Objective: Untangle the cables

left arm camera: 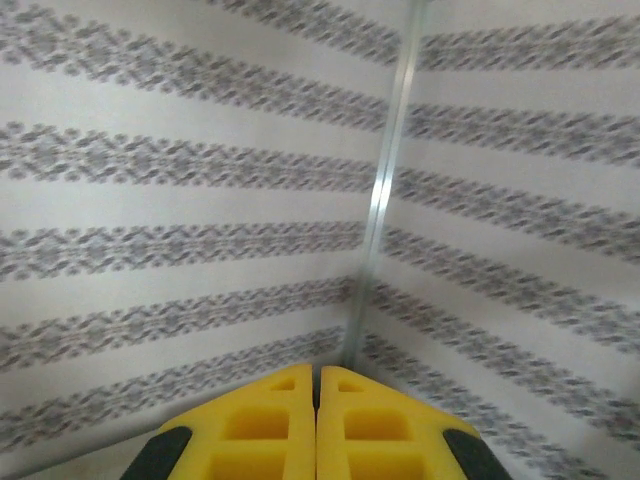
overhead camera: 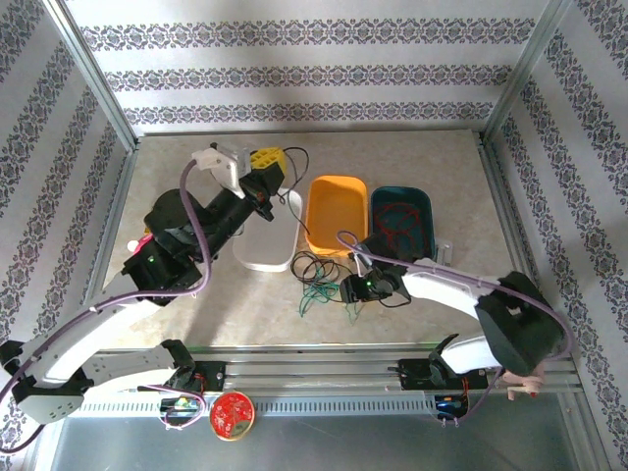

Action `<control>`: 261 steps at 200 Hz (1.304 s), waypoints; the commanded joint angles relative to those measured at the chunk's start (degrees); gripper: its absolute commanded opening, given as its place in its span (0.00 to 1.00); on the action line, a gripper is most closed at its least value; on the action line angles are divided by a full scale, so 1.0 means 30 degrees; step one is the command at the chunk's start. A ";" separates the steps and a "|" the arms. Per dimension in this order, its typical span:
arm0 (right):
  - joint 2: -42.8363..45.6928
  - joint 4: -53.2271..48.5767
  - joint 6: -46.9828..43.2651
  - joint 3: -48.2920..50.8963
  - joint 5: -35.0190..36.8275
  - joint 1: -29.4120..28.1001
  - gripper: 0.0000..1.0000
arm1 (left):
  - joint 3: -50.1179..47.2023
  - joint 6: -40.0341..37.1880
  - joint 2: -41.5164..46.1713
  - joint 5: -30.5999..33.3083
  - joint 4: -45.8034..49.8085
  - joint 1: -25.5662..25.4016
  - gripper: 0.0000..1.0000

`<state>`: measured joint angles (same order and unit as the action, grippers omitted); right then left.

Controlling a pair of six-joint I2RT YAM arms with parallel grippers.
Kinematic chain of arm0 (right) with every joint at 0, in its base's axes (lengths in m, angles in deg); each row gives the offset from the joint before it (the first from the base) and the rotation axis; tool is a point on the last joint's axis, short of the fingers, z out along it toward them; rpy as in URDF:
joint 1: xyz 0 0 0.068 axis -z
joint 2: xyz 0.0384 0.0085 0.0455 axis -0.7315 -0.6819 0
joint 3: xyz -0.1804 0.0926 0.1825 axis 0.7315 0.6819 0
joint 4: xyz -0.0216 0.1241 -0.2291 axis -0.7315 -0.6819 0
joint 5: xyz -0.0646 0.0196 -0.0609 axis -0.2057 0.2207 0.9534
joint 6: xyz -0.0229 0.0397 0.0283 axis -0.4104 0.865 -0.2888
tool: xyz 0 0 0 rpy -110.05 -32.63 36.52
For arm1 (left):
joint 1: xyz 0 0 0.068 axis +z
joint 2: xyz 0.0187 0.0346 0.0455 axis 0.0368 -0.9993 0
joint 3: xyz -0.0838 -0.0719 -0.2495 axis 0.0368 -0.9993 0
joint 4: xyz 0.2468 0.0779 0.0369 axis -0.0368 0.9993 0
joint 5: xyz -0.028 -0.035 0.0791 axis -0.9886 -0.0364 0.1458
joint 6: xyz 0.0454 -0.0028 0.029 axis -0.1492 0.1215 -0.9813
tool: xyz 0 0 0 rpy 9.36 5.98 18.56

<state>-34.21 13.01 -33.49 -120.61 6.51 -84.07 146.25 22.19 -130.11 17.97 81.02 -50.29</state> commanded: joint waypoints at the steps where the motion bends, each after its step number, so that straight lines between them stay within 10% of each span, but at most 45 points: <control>1: 0.2644 -0.0350 0.0392 0.0448 0.2262 0.0206 0.57 | 0.0328 -0.1018 -0.0650 0.3163 0.0151 0.0480 0.00; 75: 0.8931 -0.1147 0.0534 0.0630 0.5064 0.0305 0.61 | -0.2047 0.2021 -0.2917 0.1039 0.0565 0.4752 0.00; 170: 0.7820 -0.1599 0.0025 0.0136 0.3790 0.0275 0.61 | -0.6799 0.6255 -0.6120 -0.1311 0.1707 0.5469 0.00; 233: 0.5861 -0.1608 -0.0218 -0.0550 0.3295 -0.0240 0.61 | -0.5597 0.6175 -0.7430 0.4418 0.4244 0.5468 0.81; 261: 0.5426 -0.1637 -0.0219 -0.0706 0.3331 -0.0357 0.61 | -0.4938 0.6125 -0.7009 0.4999 0.4754 0.5465 0.90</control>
<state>-17.11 8.88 -33.08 -120.80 17.04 -84.40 128.02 40.79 -152.50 28.04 92.14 -34.23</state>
